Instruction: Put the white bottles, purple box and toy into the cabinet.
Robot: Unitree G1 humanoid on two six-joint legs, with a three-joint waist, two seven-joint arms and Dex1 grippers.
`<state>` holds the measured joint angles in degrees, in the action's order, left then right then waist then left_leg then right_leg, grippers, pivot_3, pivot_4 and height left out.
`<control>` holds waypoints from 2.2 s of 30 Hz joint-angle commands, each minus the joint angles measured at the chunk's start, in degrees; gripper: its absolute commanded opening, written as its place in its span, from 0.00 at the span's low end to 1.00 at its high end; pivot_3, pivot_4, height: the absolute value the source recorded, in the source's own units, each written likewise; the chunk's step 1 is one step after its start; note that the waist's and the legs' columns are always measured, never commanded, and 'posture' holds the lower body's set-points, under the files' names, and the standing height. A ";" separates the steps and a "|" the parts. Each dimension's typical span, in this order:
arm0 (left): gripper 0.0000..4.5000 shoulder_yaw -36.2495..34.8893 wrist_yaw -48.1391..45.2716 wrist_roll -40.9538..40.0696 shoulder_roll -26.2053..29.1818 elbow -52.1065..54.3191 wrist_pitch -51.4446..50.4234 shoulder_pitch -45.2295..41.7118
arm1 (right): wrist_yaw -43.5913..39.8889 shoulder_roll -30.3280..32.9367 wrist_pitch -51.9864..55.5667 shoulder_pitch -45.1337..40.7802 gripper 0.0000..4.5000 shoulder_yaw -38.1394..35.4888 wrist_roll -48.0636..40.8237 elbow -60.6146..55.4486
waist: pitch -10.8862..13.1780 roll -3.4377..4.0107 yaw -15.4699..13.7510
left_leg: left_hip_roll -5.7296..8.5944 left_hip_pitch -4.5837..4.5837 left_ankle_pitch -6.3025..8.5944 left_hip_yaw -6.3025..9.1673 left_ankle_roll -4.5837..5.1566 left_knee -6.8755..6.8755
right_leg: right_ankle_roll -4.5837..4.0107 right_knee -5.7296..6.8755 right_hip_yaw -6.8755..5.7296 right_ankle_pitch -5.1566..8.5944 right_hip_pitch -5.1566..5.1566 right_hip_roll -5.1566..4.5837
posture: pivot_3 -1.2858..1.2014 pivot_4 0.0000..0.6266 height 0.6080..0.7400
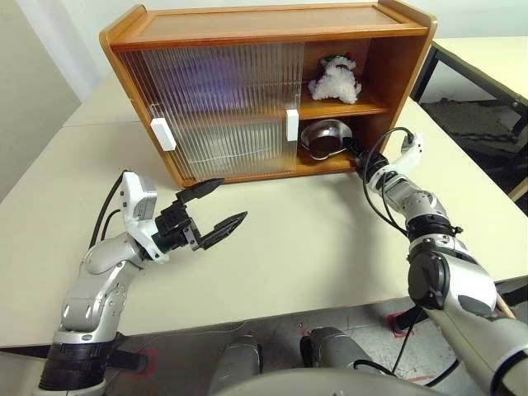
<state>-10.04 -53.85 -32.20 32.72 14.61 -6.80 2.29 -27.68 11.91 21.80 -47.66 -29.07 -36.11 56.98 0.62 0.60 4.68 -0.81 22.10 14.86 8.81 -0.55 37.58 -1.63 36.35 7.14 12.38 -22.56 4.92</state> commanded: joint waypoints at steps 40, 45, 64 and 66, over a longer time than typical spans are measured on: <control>1.00 0.72 0.84 0.97 -1.11 0.10 0.92 -0.07 | -13.99 -5.15 9.16 8.84 0.01 29.06 8.06 -42.74 | -0.05 -0.03 0.28 | -0.10 -0.18 -0.01 0.01 0.00 0.08 | 0.16 0.00 -0.07 0.09 0.09 0.19 | 0.48 0.01 1.00; 1.00 1.66 1.21 1.59 -1.95 -0.38 1.03 -1.03 | -13.72 -9.11 4.15 4.39 0.01 30.42 10.46 -36.67 | -0.06 -0.04 -0.17 | -0.13 -0.13 0.02 0.03 -0.04 0.08 | -0.15 0.00 -0.08 -0.04 0.04 0.19 | 0.49 0.00 1.00; 1.00 1.99 1.28 2.28 -2.34 -1.09 1.60 -1.23 | -6.96 -9.18 -7.90 -2.61 0.01 26.95 17.59 -21.47 | -0.07 -0.04 -0.57 | -0.26 0.12 0.05 0.01 -0.10 0.11 | -0.36 0.03 -0.15 -0.14 -0.21 0.19 | 0.48 0.02 1.00; 1.00 2.23 1.21 2.35 -2.44 -1.11 1.60 -1.07 | -6.45 -8.42 -7.99 -2.29 0.01 26.72 17.88 -21.81 | -0.07 -0.04 -0.57 | -0.26 0.12 0.05 0.00 -0.10 0.14 | -0.35 0.03 -0.14 -0.16 -0.20 0.19 | 0.48 0.02 1.00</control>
<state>-8.49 -52.64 -30.57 30.45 13.85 -5.46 1.22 -35.23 2.67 14.53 -49.93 -1.17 -19.14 34.73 0.56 0.56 4.11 -1.06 22.22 14.91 8.81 -0.65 37.73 -1.98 36.38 7.00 12.20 -22.75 5.11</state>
